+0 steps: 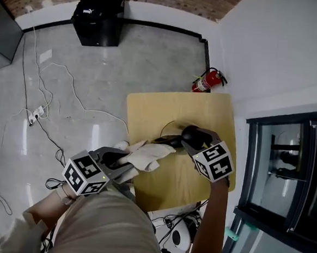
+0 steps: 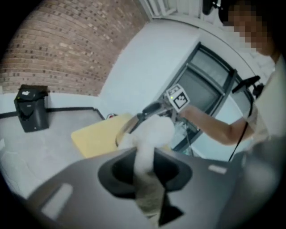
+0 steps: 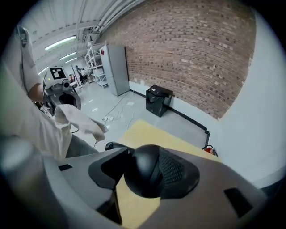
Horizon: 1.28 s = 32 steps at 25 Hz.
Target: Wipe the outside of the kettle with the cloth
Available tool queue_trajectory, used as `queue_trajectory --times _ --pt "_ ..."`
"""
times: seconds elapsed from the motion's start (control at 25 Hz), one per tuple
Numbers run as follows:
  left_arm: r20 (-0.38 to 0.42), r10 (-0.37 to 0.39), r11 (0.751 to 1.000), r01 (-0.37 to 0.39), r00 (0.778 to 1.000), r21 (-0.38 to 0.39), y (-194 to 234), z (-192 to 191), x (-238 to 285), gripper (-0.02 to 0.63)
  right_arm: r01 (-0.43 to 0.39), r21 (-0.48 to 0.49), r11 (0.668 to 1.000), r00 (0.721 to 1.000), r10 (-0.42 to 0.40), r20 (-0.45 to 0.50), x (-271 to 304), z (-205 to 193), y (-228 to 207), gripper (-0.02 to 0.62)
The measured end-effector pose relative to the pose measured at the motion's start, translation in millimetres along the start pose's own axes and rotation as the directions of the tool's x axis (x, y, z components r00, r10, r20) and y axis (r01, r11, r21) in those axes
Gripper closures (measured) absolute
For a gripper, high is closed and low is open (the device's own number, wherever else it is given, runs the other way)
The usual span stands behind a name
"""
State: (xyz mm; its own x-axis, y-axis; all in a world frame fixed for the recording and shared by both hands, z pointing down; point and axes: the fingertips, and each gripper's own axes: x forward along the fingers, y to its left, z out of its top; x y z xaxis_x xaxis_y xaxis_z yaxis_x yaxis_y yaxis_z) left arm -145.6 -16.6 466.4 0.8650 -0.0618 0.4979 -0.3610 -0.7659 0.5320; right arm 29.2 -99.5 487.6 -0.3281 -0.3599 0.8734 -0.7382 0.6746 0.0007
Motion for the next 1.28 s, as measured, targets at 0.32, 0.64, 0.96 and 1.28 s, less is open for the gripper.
queue_trajectory --times 0.32,0.64,0.96,1.28 --pt "0.064 0.085 0.989 -0.076 0.994 -0.129 86.0 22.5 5.6 0.506 0.087 0.038 0.995 0.996 -0.087 -0.01 0.3 -1.5 4.0 0.37" --pt "-0.21 -0.125 0.99 0.11 0.97 -0.083 61.4 -11.3 98.7 0.506 0.027 -0.028 0.999 0.997 -0.029 -0.071 -0.5 -8.3 11.6 0.37" --pt "-0.198 -0.408 0.9 0.357 0.891 -0.249 -28.0 -48.0 147.7 0.506 -0.096 -0.069 0.993 0.991 0.089 -0.103 -16.8 -33.2 20.5 0.371" --pt "-0.157 -0.536 0.817 0.463 0.83 -0.343 -48.2 -55.9 140.8 0.506 -0.112 -0.075 0.991 0.993 0.11 -0.031 -29.8 -46.0 32.2 0.374"
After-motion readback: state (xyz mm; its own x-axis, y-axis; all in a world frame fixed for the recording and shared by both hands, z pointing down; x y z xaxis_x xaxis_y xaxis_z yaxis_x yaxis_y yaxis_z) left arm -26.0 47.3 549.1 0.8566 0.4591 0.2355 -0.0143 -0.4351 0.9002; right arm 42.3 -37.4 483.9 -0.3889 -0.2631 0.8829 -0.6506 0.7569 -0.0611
